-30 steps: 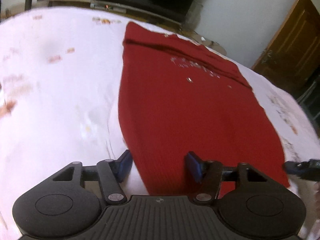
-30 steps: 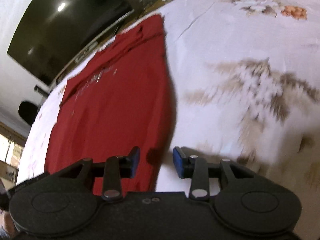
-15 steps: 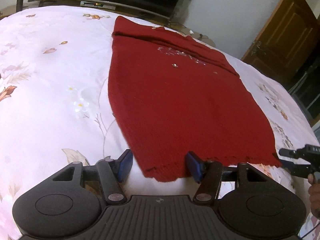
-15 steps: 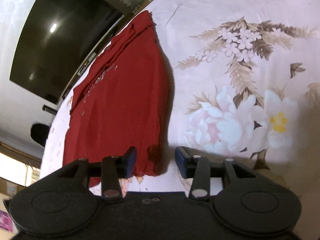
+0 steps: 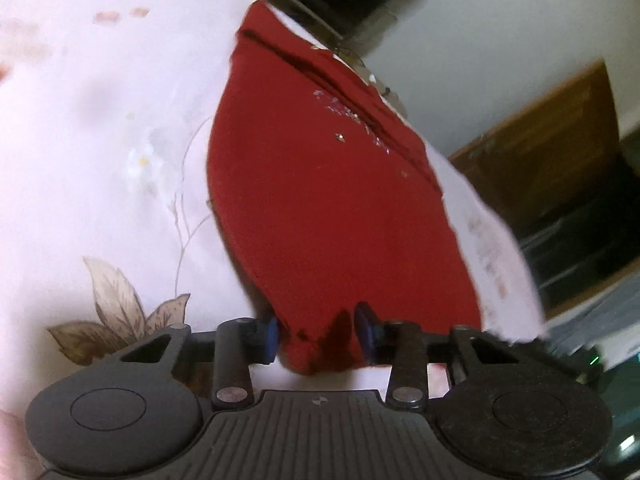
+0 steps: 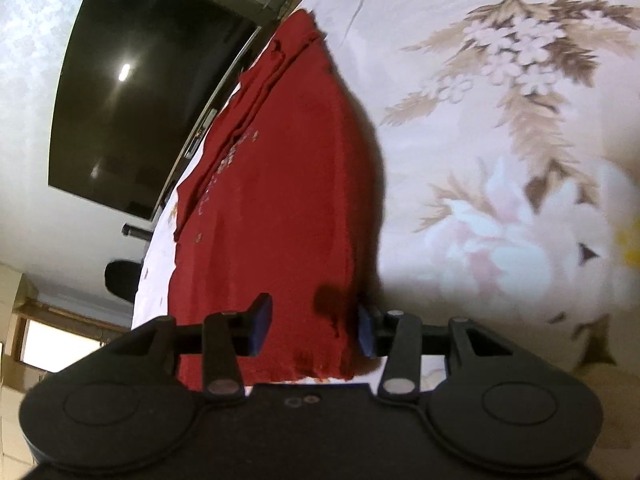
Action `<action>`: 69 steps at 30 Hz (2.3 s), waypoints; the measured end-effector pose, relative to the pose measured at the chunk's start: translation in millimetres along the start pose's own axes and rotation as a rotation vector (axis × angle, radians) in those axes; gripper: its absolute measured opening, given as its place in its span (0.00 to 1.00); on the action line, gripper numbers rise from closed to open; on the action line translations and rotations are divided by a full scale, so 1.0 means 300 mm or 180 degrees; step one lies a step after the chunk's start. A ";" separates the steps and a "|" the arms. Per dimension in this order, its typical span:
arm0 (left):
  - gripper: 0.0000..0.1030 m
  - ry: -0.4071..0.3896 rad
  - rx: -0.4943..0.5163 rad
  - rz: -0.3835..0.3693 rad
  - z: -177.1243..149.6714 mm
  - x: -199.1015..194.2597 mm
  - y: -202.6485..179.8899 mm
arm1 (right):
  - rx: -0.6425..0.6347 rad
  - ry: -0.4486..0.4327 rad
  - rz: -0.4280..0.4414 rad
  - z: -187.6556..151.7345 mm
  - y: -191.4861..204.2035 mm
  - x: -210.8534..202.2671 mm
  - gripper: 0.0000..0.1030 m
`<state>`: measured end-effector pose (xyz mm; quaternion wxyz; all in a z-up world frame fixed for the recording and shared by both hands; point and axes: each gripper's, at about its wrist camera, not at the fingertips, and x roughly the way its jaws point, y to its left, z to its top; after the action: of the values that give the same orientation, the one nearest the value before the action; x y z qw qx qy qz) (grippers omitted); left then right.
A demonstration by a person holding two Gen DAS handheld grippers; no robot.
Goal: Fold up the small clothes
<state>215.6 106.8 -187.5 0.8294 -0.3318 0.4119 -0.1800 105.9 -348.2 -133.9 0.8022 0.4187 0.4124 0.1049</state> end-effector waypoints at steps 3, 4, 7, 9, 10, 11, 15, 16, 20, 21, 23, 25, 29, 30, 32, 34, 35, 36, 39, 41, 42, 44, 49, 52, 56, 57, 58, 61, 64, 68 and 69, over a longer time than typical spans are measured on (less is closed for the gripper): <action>0.36 -0.0077 -0.0310 -0.0200 -0.007 -0.006 0.049 | -0.0020 0.0050 0.0029 0.006 0.013 0.017 0.43; 0.36 -0.0103 -0.0384 -0.0236 -0.012 -0.010 0.063 | -0.0012 0.0059 0.0039 0.006 0.014 0.018 0.43; 0.36 -0.0184 -0.0610 -0.0361 -0.027 -0.015 0.107 | 0.0046 0.0079 0.0097 0.007 0.004 0.010 0.42; 0.36 -0.0194 -0.0623 -0.0352 -0.027 -0.012 0.110 | 0.0139 0.0090 0.0145 0.016 -0.015 0.007 0.40; 0.36 -0.0188 -0.0596 -0.0327 -0.024 -0.008 0.104 | 0.0174 0.0095 0.0161 0.020 -0.022 0.010 0.38; 0.37 -0.0185 -0.0560 -0.0299 -0.021 -0.004 0.097 | 0.0187 0.0101 0.0168 0.024 -0.025 0.014 0.37; 0.37 -0.0205 -0.0523 -0.0226 0.001 0.023 0.082 | 0.0108 0.0181 0.0210 0.032 -0.008 0.041 0.31; 0.36 -0.0211 -0.0523 -0.0209 0.005 0.028 0.082 | 0.0087 0.0215 0.0217 0.032 -0.004 0.049 0.25; 0.35 -0.0240 -0.0436 -0.0105 0.002 0.039 0.062 | 0.0024 0.0261 0.0077 0.023 0.002 0.072 0.07; 0.30 -0.0267 -0.0372 -0.0043 -0.004 0.036 0.051 | 0.0017 0.0257 0.0031 0.022 0.002 0.072 0.05; 0.12 -0.0306 -0.0281 0.0099 0.000 0.031 0.033 | -0.0073 0.0221 -0.0033 0.019 0.017 0.065 0.05; 0.03 -0.0441 -0.0216 0.0108 0.005 0.007 0.023 | -0.0300 0.0171 -0.0160 0.014 0.058 0.056 0.05; 0.03 -0.0680 -0.0184 -0.0067 0.019 -0.068 0.015 | -0.0646 -0.0053 -0.0175 0.013 0.137 -0.001 0.05; 0.03 -0.0717 -0.0169 -0.0105 0.021 -0.085 0.011 | -0.0702 -0.0096 -0.0157 0.012 0.156 -0.015 0.05; 0.03 -0.0759 -0.0146 -0.0172 0.025 -0.103 0.009 | -0.0809 -0.0170 -0.0106 0.009 0.190 -0.047 0.05; 0.03 -0.0750 -0.0155 -0.0144 0.024 -0.109 0.024 | -0.0899 -0.0229 -0.0063 0.006 0.212 -0.074 0.05; 0.03 -0.0716 -0.0177 -0.0093 0.015 -0.104 0.039 | -0.0929 -0.0247 -0.0061 0.002 0.217 -0.081 0.05; 0.03 -0.0646 -0.0211 -0.0009 0.003 -0.091 0.062 | -0.0957 -0.0256 -0.0081 -0.001 0.216 -0.081 0.05; 0.03 -0.0546 -0.0381 0.0094 -0.046 -0.050 0.144 | -0.0926 -0.0148 -0.0396 -0.014 0.156 -0.020 0.04; 0.03 -0.0564 -0.0461 0.0059 -0.041 -0.058 0.152 | -0.0701 -0.0066 -0.0511 -0.021 0.074 0.024 0.03; 0.03 -0.0559 -0.0437 0.0075 -0.038 -0.058 0.146 | -0.0597 -0.0076 -0.0456 -0.019 0.059 0.021 0.04; 0.03 -0.0561 -0.0459 0.0046 -0.035 -0.056 0.154 | -0.0593 -0.0106 -0.0454 -0.020 0.065 0.020 0.04; 0.03 -0.0671 -0.0524 -0.0084 -0.040 -0.092 0.152 | -0.0652 -0.0165 -0.0441 -0.014 0.090 0.034 0.04; 0.03 -0.0814 -0.0484 -0.0192 -0.012 -0.114 0.106 | -0.0813 -0.0246 -0.0419 -0.007 0.124 0.002 0.04; 0.03 -0.1007 -0.0339 -0.0377 0.086 -0.160 0.034 | -0.1103 -0.0383 -0.0371 0.029 0.220 -0.035 0.04; 0.03 -0.1025 -0.0289 -0.0410 0.119 -0.164 0.013 | -0.1187 -0.0420 -0.0358 0.045 0.249 -0.040 0.04; 0.03 -0.1040 -0.0229 -0.0437 0.155 -0.162 -0.009 | -0.1276 -0.0462 -0.0342 0.068 0.280 -0.044 0.04; 0.03 -0.1094 -0.0039 -0.0491 0.280 -0.147 -0.084 | -0.1514 -0.0598 -0.0312 0.160 0.360 -0.047 0.04; 0.03 -0.1174 0.0155 -0.0495 0.421 -0.124 -0.155 | -0.1637 -0.0732 -0.0267 0.275 0.437 -0.041 0.04; 0.03 -0.1233 0.0274 -0.0454 0.604 -0.077 -0.206 | -0.1743 -0.0891 -0.0190 0.428 0.535 -0.009 0.04; 0.03 -0.1233 0.0285 -0.0430 0.640 -0.064 -0.214 | -0.1737 -0.0906 -0.0178 0.473 0.556 0.013 0.04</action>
<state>356.5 149.2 -47.4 0.8930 -0.3499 0.2132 -0.1862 244.3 -324.9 34.3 0.9373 0.1868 0.2639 0.1299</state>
